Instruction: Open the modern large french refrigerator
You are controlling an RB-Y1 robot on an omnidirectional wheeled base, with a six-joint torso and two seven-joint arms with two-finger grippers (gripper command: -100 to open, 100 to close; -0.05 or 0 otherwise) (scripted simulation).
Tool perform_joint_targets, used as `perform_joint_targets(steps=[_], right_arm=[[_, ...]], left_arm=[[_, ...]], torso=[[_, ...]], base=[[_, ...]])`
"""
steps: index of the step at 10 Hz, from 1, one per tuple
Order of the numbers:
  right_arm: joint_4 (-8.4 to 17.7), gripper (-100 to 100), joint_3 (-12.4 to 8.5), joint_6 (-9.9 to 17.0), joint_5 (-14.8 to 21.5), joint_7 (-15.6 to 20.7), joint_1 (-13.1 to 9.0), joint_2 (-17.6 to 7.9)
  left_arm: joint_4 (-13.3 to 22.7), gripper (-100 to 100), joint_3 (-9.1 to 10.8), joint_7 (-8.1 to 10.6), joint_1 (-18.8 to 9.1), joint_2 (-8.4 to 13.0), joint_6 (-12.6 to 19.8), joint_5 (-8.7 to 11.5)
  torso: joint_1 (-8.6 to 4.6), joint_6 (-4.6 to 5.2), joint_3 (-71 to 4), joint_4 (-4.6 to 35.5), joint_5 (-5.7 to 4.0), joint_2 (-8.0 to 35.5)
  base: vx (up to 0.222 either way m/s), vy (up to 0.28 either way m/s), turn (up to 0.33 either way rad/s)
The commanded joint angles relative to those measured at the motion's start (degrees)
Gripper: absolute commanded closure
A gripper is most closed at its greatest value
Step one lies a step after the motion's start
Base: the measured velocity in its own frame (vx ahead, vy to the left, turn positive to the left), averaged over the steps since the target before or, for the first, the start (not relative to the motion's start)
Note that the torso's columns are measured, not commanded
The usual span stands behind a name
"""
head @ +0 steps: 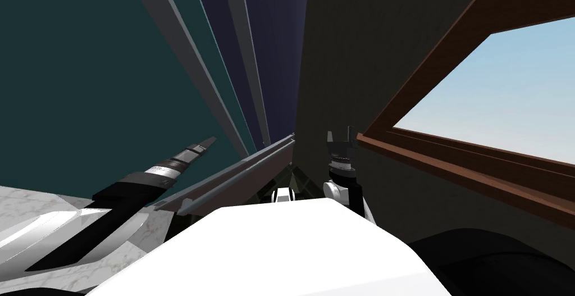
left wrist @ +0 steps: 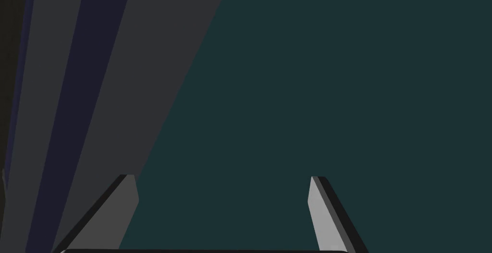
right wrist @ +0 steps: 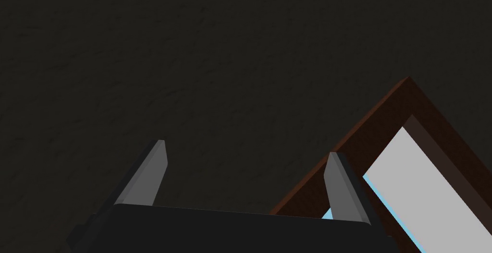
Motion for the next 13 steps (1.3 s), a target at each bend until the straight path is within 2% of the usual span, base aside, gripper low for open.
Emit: perform_joint_targets(steps=[1,5,7,8,9,10,11,12,13], right_arm=[[0.0,0,0.0,0.0,0.0,0.0,0.0,0.0],[0.0,0,0.0,0.0,0.0,0.0,0.0,0.0],[0.0,0,0.0,0.0,0.0,0.0,0.0,0.0],[0.0,0,0.0,0.0,0.0,0.0,0.0,0.0],[0.0,0,0.0,0.0,0.0,0.0,0.0,0.0],[0.0,0,0.0,0.0,0.0,0.0,0.0,0.0],[0.0,0,0.0,0.0,0.0,0.0,0.0,0.0],[0.0,0,0.0,0.0,0.0,0.0,0.0,0.0],[0.0,0,0.0,0.0,0.0,0.0,0.0,0.0]], left_arm=[[-2.3,-100,1.35,1.04,1.0,3.1,2.4,-0.7],[-6.9,-100,2.48,1.84,1.7,5.5,4.2,-1.1],[-6.9,-100,2.75,1.9,1.8,5.6,4.0,-1.0],[-8.7,-100,4.51,3.16,2.9,6.9,5.5,-0.5],[-7.9,-100,3.73,2.54,2.4,6.5,4.9,-0.7],[-8.1,100,3.87,2.71,2.4,6.6,5.1,-0.6],[-5.4,100,2.95,1.98,-0.4,8.1,3.5,0.8],[-3.8,100,2.95,1.98,-0.4,8.1,3.5,0.8],[-3.2,100,2.95,1.98,-0.4,8.1,3.5,0.8]], torso=[[0.04,0.0,0.0,0.0,0.01,-0.1],[-0.17,0.15,-0.1,0.0,-0.12,-0.1],[-0.01,0.01,0.0,0.0,-0.02,0.0],[0.07,-0.01,0.0,0.0,0.03,0.0],[0.08,-0.01,-0.1,-0.1,0.02,-0.3],[0.06,0.01,-0.1,-0.1,0.02,-0.1],[0.14,-0.01,0.0,0.0,0.06,0.0],[0.19,0.28,0.1,0.0,0.14,0.3],[0.22,0.0,0.3,-0.1,0.27,0.3]], base=[[0.11,-0.035,-0.028],[0.051,-0.026,-0.016],[0.014,-0.013,-0.004],[0.122,-0.003,0.04],[0.077,-0.002,0.013],[0.008,-0.003,-0.004],[-0.196,0.049,-0.239],[-0.237,0.073,-0.335],[-0.124,0.015,-0.13]])
